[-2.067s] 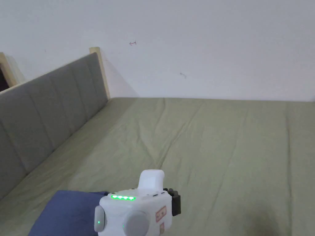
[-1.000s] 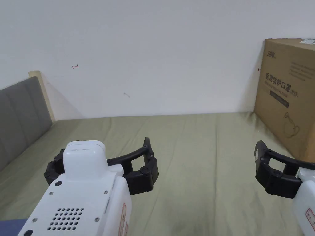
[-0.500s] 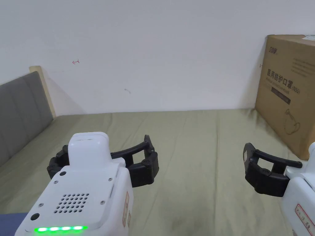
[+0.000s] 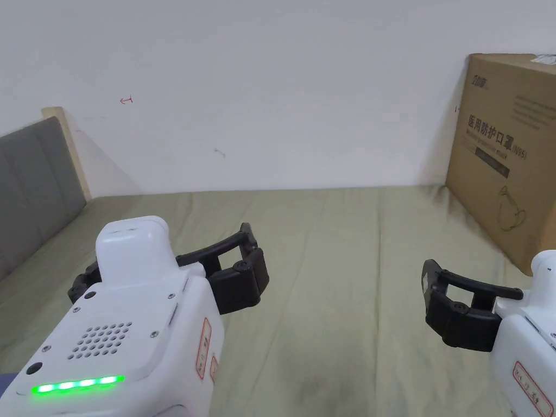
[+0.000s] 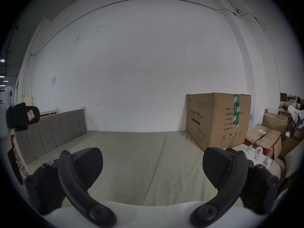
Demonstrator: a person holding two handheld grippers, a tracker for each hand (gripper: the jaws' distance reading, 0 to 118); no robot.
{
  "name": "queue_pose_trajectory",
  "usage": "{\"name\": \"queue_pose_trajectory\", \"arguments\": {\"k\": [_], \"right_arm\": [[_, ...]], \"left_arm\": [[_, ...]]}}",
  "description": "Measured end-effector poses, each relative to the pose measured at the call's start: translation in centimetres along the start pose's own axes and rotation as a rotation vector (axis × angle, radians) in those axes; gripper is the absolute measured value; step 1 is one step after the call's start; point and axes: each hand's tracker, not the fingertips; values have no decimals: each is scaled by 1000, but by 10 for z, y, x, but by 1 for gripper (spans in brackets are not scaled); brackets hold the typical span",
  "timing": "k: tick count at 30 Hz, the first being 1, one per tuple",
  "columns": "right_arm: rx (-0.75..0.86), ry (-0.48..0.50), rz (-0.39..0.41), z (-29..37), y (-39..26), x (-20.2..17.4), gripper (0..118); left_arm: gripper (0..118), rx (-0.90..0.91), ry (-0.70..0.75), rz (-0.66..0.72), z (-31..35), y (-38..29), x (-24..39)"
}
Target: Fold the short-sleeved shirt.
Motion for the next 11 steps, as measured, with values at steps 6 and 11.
{"name": "queue_pose_trajectory", "arguments": {"k": [6,11], "right_arm": [[-37,9,-21,-6,1,-1,118],[-52,9,-35,-13,2,-3,118]], "left_arm": [[118,-46,22,-48,-9,-6,7],[118,-46,-30,-22,-10,-9,7]]}}
